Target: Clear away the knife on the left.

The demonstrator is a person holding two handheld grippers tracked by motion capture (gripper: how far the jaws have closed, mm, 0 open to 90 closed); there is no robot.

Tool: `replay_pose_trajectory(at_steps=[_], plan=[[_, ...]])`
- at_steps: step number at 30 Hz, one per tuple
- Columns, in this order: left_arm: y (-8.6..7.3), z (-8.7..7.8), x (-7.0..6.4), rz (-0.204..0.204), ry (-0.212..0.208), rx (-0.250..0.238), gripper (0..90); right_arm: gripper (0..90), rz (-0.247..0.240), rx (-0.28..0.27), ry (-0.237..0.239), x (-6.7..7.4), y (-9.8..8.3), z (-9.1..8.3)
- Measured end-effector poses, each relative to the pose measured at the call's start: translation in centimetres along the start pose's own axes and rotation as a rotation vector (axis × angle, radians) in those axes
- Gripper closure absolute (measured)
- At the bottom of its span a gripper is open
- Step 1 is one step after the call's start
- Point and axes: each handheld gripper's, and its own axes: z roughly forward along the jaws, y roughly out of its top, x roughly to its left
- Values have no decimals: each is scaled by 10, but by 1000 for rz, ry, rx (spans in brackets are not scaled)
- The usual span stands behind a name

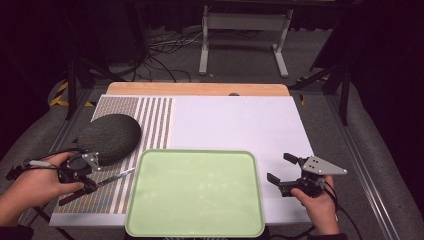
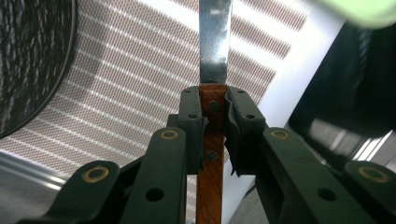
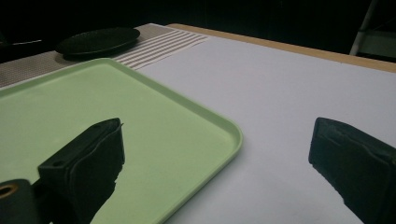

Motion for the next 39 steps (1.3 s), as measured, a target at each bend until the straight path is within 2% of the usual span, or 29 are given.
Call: replay_pose_trajectory(at_steps=[1, 2, 5, 7, 8, 9, 10, 11, 13, 18, 20, 23, 24, 26, 33, 34, 36, 37, 39], plan=[[1, -1, 0, -10, 1, -9, 780, 42, 1, -2, 0, 0, 0, 0], [3, -2, -1, -45, -16, -28, 780, 42, 1, -1, -1, -1, 0, 0], [6, -4, -3, -105, -32, -67, 780, 42, 3, -1, -4, -1, -1, -1], [8, -5, -3, -146, -60, -100, 780, 43, 4, -2, -4, -1, -1, -1], [8, -5, -3, -146, -60, -100, 780, 43, 4, -2, -4, -1, -1, -1], [10, -6, -4, -176, -76, -118, 780, 43, 3, -2, -4, -1, -1, -1], [10, -6, -4, -176, -76, -118, 780, 43, 3, -2, -4, -1, -1, -1], [11, -6, -5, -201, -91, -124, 780, 43, 3, -2, -4, -1, -1, -1], [14, -6, -8, -224, -93, -143, 780, 43, 3, 0, -5, -1, -1, -1], [20, -6, -11, -266, -102, -183, 780, 43, 2, 2, -6, -2, -1, -1], [22, -5, -13, -288, -120, -199, 780, 43, 3, 3, -7, -2, -2, -1], [26, -5, -15, -310, -135, -219, 780, 43, 3, 5, -8, -2, -2, -1], [27, -4, -15, -304, -128, -226, 779, 42, 3, 5, -9, -2, -2, -1], [31, -3, -18, -317, -148, -237, 779, 43, 1, 6, -8, -2, -2, -1], [47, 5, -25, -310, -176, -250, 779, 43, 4, 7, -11, -3, -2, -2], [49, 6, -26, -318, -186, -247, 779, 43, 3, 7, -11, -3, -2, -2], [53, 9, -28, -295, -193, -245, 779, 43, 2, 8, -12, -3, -2, -2], [55, 11, -29, -292, -204, -247, 779, 43, 2, 8, -12, -3, -2, -2], [59, 14, -31, -293, -200, -250, 779, 43, 2, 8, -12, -3, -2, -2]])
